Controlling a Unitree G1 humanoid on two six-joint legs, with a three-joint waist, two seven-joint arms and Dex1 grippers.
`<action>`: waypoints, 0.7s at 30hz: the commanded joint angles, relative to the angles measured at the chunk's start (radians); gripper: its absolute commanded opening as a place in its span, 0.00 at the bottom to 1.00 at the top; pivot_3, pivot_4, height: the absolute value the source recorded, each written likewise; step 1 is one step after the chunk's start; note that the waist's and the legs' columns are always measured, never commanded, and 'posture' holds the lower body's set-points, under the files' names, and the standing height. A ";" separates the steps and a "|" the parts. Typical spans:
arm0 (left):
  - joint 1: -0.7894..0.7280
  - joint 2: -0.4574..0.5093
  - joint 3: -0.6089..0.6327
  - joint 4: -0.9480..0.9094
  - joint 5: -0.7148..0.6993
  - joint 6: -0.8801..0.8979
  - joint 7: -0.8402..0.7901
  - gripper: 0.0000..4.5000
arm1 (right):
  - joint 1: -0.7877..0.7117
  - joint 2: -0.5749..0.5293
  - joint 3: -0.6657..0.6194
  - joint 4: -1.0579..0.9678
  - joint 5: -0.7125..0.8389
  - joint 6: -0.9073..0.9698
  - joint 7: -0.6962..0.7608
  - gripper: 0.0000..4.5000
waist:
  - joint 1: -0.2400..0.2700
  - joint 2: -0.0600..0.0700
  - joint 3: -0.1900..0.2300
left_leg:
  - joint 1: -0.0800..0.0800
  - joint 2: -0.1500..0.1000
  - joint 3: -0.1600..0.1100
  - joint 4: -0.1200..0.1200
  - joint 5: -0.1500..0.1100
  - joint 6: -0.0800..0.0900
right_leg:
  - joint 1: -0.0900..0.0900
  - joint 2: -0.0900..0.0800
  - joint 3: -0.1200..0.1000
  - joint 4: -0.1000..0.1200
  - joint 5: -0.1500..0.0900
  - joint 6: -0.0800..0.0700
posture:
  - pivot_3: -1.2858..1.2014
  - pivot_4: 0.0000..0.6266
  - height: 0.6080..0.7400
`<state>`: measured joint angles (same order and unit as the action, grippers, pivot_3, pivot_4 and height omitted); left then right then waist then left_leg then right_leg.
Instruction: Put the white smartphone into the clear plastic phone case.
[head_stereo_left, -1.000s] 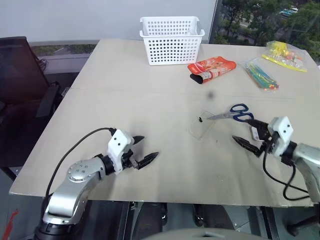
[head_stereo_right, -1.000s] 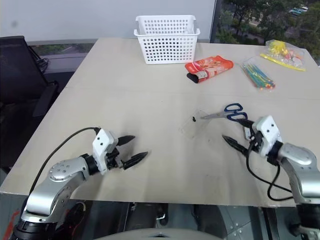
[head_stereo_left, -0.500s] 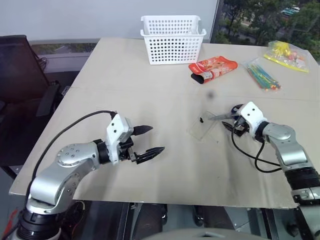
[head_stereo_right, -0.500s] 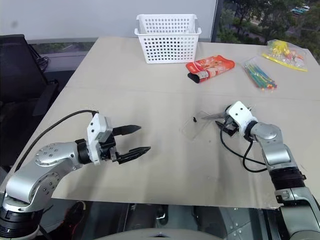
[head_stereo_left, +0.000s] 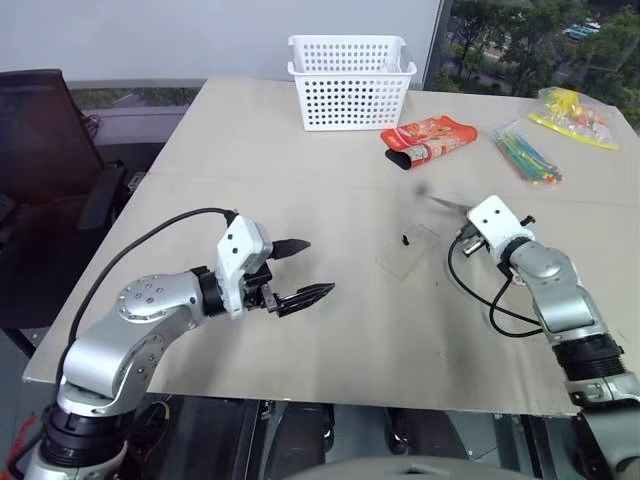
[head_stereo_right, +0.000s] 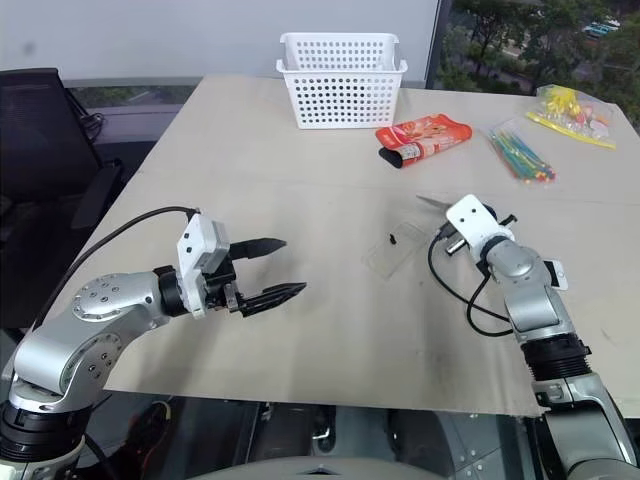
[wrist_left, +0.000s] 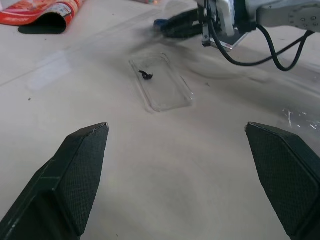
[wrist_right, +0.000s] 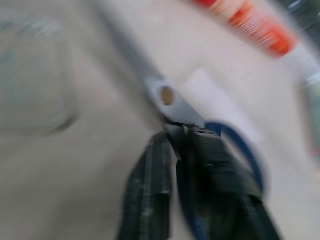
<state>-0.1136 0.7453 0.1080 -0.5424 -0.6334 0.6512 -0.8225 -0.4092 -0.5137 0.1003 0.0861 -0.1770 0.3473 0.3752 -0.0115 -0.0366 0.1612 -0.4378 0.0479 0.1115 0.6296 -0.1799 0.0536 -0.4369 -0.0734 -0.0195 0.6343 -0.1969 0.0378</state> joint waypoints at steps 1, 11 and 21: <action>-0.030 -0.018 0.013 -0.034 -0.022 -0.008 0.021 1.00 | 0.028 -0.013 0.024 0.024 -0.047 -0.037 -0.019 0.00 | 0.000 0.000 0.000 | 0.000 0.000 -0.001 0.000 0.000 0.000 | 0.000 0.000 -0.001 -0.001 0.000 0.000 | 0.52 0.24 1.00; -0.069 -0.066 0.026 -0.032 -0.048 0.003 0.097 1.00 | -0.067 -0.015 0.003 0.012 -0.106 -0.160 -0.086 0.00 | -0.006 0.003 0.002 | 0.000 0.000 0.000 0.000 0.000 0.000 | 0.002 0.002 -0.001 -0.001 -0.002 0.003 | 0.52 0.24 1.00; -0.146 -0.127 0.003 0.009 -0.018 -0.021 0.154 1.00 | -0.560 0.026 0.086 0.581 -0.226 -0.424 -0.281 0.00 | -0.018 0.005 0.004 | 0.000 -0.002 0.000 0.000 0.001 0.001 | 0.002 0.004 0.000 0.000 0.000 0.000 | 0.52 0.24 1.00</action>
<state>-0.2459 0.6207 0.1061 -0.5275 -0.6570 0.6514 -0.6725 -0.9109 -0.4841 0.1853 0.5781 -0.3779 -0.0049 0.1492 -0.0295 -0.0319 0.1651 -0.4383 0.0451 0.1110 0.6299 -0.1789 0.0547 -0.4352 -0.0696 -0.0203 0.6338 -0.1968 0.0381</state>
